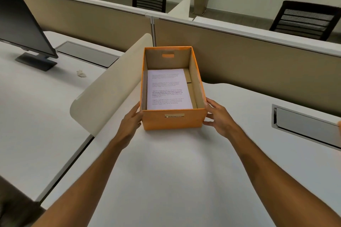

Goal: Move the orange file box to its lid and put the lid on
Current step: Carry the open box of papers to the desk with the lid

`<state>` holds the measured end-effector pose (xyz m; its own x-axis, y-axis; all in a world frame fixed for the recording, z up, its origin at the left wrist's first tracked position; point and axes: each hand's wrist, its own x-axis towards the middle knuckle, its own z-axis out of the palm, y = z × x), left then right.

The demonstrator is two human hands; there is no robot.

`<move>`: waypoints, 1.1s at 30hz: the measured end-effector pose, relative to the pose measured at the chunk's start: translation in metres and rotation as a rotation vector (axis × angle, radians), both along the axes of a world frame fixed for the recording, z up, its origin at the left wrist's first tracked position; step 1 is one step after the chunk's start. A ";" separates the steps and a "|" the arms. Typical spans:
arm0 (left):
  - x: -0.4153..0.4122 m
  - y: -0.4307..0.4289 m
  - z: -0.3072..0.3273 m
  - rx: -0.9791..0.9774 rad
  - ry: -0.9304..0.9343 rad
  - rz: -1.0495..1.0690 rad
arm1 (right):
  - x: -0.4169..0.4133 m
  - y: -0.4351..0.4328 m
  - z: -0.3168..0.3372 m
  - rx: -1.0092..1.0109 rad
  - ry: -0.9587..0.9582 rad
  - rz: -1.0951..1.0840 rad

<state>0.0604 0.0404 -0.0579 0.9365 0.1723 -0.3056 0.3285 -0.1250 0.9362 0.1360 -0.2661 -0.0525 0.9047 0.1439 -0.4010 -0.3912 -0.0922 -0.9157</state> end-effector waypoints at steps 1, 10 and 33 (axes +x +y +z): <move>0.000 0.000 0.000 -0.034 0.004 0.005 | 0.000 0.000 0.000 0.009 -0.002 -0.007; -0.011 -0.006 0.009 -0.136 -0.046 0.045 | -0.030 -0.011 0.016 0.050 -0.046 -0.078; -0.150 -0.169 0.043 -0.172 -0.111 -0.192 | -0.271 -0.181 0.044 -0.004 -0.170 -0.430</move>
<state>-0.0896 -0.1282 -0.0153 0.9764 -0.0570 -0.2083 0.2081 -0.0107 0.9781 -0.1352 -0.4474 -0.0087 0.9348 -0.2598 -0.2420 -0.2396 0.0414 -0.9700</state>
